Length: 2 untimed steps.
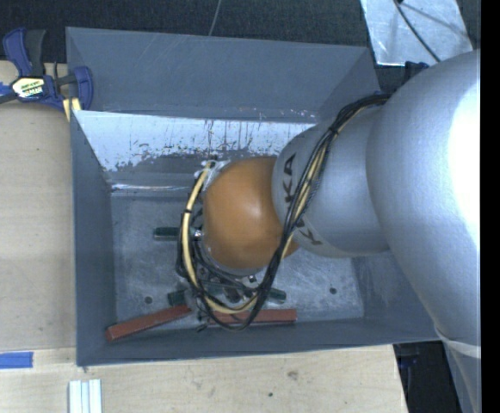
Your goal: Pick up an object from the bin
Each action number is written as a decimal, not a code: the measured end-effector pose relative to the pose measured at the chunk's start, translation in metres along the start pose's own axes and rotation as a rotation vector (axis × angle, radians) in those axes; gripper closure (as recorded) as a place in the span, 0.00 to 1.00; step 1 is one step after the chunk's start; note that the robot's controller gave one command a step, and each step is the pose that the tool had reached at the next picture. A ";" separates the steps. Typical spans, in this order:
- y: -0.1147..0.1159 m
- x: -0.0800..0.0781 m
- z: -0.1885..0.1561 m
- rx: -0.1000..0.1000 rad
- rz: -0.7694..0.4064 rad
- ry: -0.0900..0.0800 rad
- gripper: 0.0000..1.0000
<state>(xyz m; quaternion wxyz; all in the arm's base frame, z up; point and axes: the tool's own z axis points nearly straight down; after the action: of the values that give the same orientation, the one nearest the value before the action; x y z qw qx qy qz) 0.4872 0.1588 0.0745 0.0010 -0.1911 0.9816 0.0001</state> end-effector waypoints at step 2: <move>-0.010 0.002 -0.053 -0.001 0.030 0.007 1.00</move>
Offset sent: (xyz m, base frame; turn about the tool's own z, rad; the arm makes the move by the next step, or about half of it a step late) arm 0.0059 -0.0165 0.0966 0.0512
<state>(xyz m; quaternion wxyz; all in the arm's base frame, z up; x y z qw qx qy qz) 0.4889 0.1490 0.1276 -0.0024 -0.1763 0.9843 0.0000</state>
